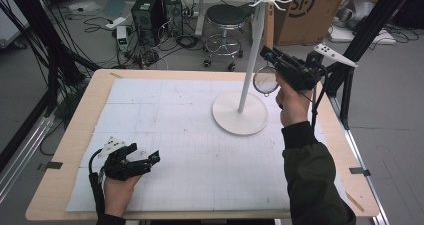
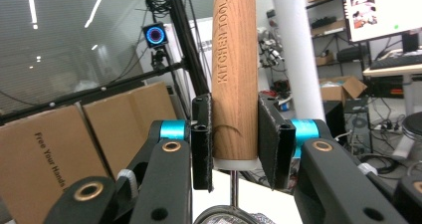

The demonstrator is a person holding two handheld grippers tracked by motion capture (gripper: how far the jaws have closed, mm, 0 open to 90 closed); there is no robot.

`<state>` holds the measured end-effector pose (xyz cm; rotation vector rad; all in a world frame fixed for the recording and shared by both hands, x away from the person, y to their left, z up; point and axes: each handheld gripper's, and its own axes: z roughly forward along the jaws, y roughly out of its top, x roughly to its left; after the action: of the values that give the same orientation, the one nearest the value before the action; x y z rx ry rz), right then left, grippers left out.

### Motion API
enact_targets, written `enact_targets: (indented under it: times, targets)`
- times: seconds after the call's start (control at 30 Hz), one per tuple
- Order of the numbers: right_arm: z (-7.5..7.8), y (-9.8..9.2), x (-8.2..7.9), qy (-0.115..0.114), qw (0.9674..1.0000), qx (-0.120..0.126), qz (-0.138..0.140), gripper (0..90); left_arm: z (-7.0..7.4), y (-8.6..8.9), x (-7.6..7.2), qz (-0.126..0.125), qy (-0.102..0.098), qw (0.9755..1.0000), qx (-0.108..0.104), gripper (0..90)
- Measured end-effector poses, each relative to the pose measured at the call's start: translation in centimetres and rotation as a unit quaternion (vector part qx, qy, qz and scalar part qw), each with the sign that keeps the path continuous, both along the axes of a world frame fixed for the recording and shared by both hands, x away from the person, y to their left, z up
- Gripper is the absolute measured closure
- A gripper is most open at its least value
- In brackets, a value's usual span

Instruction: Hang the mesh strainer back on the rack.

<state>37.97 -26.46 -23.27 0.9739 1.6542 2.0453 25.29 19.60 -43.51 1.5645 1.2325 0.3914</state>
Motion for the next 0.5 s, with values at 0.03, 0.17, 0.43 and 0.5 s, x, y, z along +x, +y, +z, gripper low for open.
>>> enact_targets:
  times: [0.03,0.17,0.43,0.5]
  targets:
    - [-0.1,0.0,0.1,0.000,1.0000,0.000,-0.004,71.3,0.0,0.0,0.0,0.000,0.001,1.0000,0.000,3.4]
    - [-0.4,-0.2,0.7,0.001,0.9999,0.009,-0.007,71.3,0.0,0.0,0.1,0.002,0.002,1.0000,-0.001,3.4]
    - [-0.7,-0.1,1.2,0.002,1.0000,0.002,-0.006,71.2,-0.1,0.0,0.1,0.002,0.001,1.0000,0.000,3.4]
    - [-0.8,0.0,1.3,0.005,1.0000,0.001,-0.005,71.2,-0.1,0.0,0.0,0.001,0.002,1.0000,0.002,3.4]
